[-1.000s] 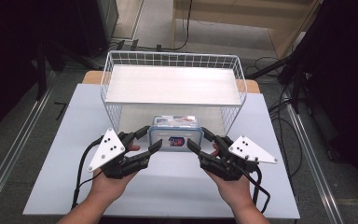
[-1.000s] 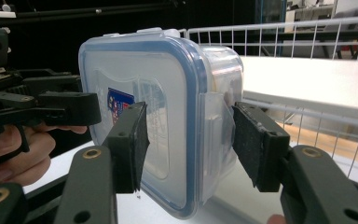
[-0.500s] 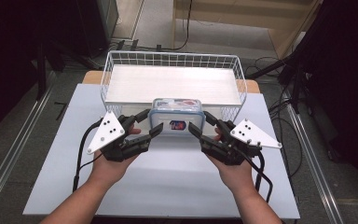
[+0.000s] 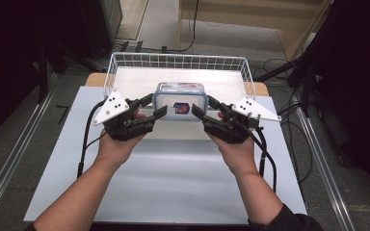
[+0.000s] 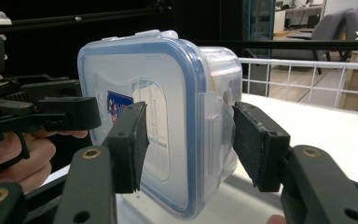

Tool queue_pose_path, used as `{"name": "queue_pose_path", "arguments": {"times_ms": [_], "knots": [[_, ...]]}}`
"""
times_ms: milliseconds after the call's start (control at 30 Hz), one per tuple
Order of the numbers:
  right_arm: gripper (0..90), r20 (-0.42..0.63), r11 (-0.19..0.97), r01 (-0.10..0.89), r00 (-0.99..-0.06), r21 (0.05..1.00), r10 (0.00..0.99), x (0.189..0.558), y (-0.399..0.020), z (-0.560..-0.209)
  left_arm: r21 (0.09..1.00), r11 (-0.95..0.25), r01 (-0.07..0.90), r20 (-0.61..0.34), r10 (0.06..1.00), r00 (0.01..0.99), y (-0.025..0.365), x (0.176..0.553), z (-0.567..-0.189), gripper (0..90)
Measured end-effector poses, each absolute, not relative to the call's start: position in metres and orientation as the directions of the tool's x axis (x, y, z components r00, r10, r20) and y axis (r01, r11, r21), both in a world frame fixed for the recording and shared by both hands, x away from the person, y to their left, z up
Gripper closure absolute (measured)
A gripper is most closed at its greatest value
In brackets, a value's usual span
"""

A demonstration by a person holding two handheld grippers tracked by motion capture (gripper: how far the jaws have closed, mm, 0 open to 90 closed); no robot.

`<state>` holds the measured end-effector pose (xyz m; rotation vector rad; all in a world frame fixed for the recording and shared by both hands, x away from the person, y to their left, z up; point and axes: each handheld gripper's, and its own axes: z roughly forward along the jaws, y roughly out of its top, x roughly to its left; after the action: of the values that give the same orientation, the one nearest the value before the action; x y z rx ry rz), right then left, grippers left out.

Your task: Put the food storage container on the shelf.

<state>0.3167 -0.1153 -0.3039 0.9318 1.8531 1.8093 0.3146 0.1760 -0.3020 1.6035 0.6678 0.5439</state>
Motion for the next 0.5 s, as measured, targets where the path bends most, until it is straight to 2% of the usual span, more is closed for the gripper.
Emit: {"name": "queue_pose_path", "arguments": {"times_ms": [500], "knots": [[46.6, 0.254, -0.102, 0.256, -0.677, 0.961, 0.691, 0.353, -0.114, -0.300, 0.986, -0.041, 0.163, -0.087, 0.702, 0.707, 0.175, 0.346, -0.302, 47.7]]}}
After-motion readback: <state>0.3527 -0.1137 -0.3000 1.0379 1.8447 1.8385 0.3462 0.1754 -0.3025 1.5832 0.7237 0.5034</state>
